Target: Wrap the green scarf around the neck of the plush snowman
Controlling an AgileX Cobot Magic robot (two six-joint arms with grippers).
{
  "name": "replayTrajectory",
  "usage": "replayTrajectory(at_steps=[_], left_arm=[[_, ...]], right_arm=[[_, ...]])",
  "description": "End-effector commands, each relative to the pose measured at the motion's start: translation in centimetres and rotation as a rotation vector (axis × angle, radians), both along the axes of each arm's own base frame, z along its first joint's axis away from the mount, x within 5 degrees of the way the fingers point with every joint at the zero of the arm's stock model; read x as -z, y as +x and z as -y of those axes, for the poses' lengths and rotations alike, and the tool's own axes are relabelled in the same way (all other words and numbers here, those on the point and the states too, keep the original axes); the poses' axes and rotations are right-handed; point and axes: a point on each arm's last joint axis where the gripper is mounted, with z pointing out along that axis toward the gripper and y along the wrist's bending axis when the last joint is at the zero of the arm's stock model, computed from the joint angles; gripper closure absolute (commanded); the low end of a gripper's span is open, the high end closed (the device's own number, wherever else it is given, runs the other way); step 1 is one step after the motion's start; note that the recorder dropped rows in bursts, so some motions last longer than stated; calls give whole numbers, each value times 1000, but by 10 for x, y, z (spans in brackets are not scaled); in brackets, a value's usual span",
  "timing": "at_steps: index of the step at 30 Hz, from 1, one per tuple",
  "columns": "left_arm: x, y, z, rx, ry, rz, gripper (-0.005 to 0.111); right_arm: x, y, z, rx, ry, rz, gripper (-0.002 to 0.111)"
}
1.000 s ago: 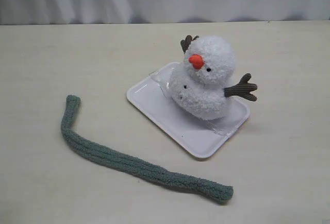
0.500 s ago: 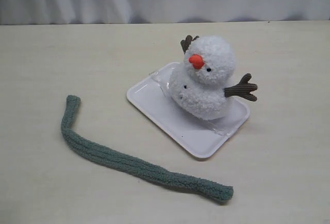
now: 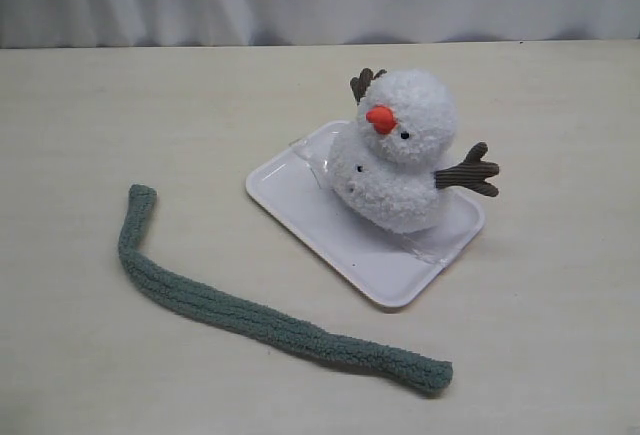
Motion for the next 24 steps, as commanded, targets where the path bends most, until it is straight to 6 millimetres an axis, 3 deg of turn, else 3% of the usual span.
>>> replayTrajectory(at_steps=[1, 4, 7, 13, 16, 24], left_arm=[[0, 0, 0, -4, 0, 7, 107], [0, 0, 0, -4, 0, 7, 107], [0, 0, 0, -4, 0, 7, 107], [0, 0, 0, -4, 0, 7, 107], [0, 0, 0, -4, 0, 7, 107], [0, 0, 0, -4, 0, 7, 107]], right_arm=[[-8, 10, -50, -627, 80, 30, 53], [0, 19, -60, -712, 21, -14, 53], [10, 41, -59, -596, -78, -52, 53], [53, 100, -72, -396, -315, -328, 53], [63, 112, -101, -482, -382, -390, 53], [66, 110, -198, -695, -414, -399, 52]])
